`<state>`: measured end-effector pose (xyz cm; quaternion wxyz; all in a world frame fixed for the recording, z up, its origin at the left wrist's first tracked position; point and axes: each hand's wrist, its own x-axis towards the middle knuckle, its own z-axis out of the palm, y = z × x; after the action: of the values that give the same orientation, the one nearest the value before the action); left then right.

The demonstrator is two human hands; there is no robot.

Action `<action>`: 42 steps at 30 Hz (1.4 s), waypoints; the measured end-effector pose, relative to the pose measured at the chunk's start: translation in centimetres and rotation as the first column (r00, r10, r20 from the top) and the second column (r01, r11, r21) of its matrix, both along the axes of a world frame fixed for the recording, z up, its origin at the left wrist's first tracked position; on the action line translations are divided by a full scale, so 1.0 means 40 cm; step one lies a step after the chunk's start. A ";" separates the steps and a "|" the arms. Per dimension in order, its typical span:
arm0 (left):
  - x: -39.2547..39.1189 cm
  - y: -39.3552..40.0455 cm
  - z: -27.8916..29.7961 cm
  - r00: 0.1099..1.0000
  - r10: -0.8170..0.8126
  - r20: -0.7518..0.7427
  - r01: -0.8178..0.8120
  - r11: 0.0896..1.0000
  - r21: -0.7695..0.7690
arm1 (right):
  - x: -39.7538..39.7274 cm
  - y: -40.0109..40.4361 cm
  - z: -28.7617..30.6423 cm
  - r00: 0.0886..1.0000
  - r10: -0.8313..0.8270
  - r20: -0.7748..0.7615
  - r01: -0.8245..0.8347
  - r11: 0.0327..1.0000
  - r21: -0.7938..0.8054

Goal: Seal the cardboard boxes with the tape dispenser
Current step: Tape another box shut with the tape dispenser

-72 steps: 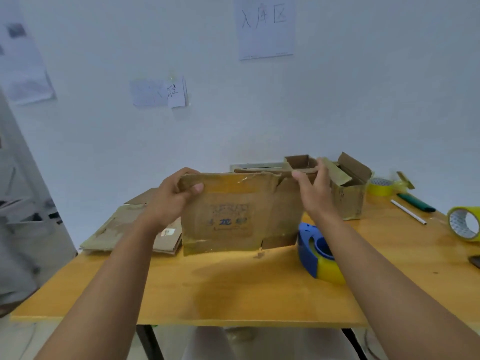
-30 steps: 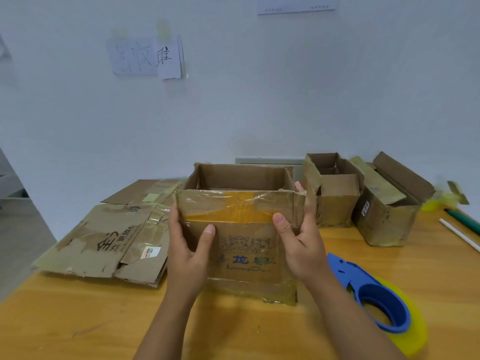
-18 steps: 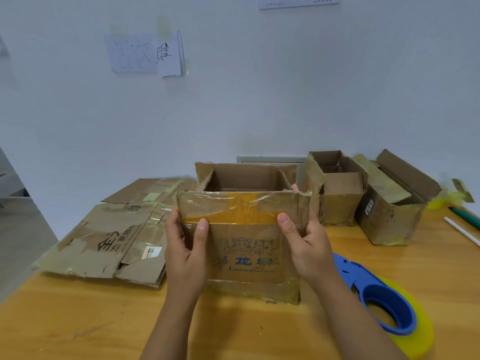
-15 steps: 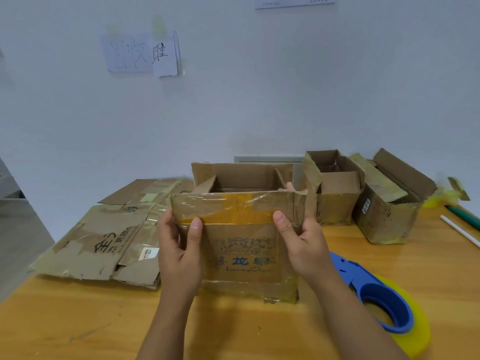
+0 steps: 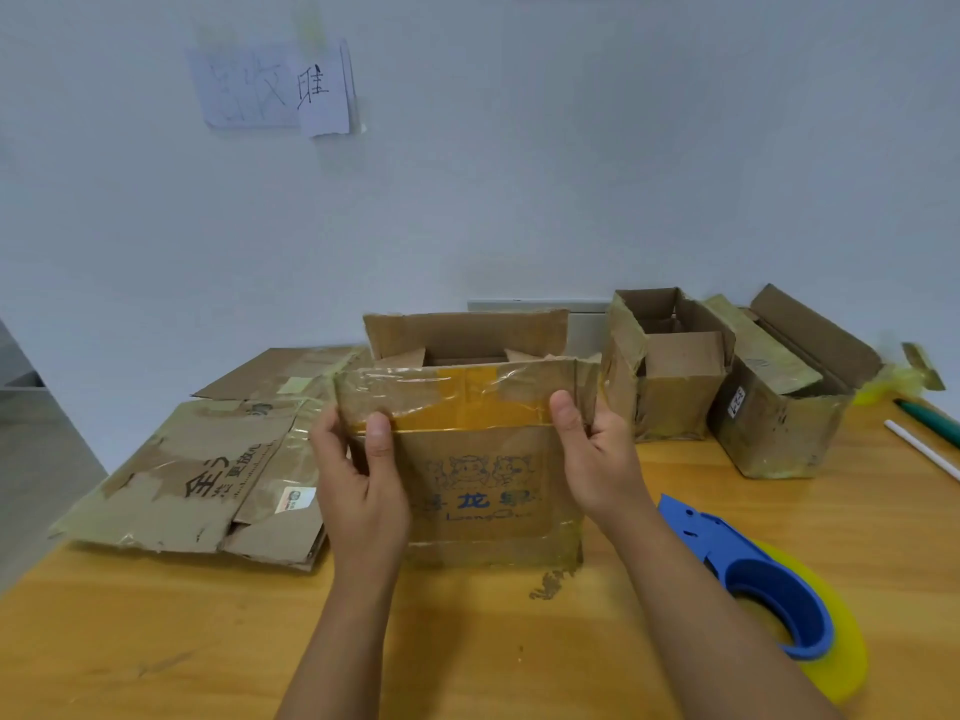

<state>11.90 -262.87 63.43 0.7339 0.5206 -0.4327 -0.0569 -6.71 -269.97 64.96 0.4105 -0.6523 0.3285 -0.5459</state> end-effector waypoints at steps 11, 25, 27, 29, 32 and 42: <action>0.016 -0.004 0.022 0.994 0.110 -0.029 -0.105 0.987 0.121 | 0.020 -0.002 -0.002 0.989 -0.139 0.059 0.140 0.990 -0.018; 0.107 -0.022 0.127 0.976 -0.177 0.127 0.110 0.903 0.416 | 0.011 -0.024 0.011 0.994 -0.092 0.050 0.090 0.994 0.058; 0.118 -0.028 0.147 0.959 -0.240 0.151 0.147 0.875 0.461 | 0.010 -0.023 0.012 0.996 -0.087 0.036 0.085 0.994 0.068; 0.131 -0.041 0.173 0.918 -0.320 0.235 0.166 0.847 0.506 | 0.010 -0.023 0.012 0.996 -0.086 0.026 0.084 0.994 0.071; 0.137 -0.065 0.200 0.852 -0.382 0.359 0.143 0.828 0.542 | 0.006 -0.023 0.007 0.996 -0.090 0.017 0.088 0.993 0.079; 0.116 -0.045 0.162 0.812 -0.159 0.562 -0.145 0.877 0.458 | 0.004 0.002 0.019 0.991 -0.098 -0.092 0.092 0.994 -0.066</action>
<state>16.52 -264.65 69.91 0.4126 0.6761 -0.6105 -0.0026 -6.53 -269.89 65.73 0.3477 -0.6734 0.3616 -0.5431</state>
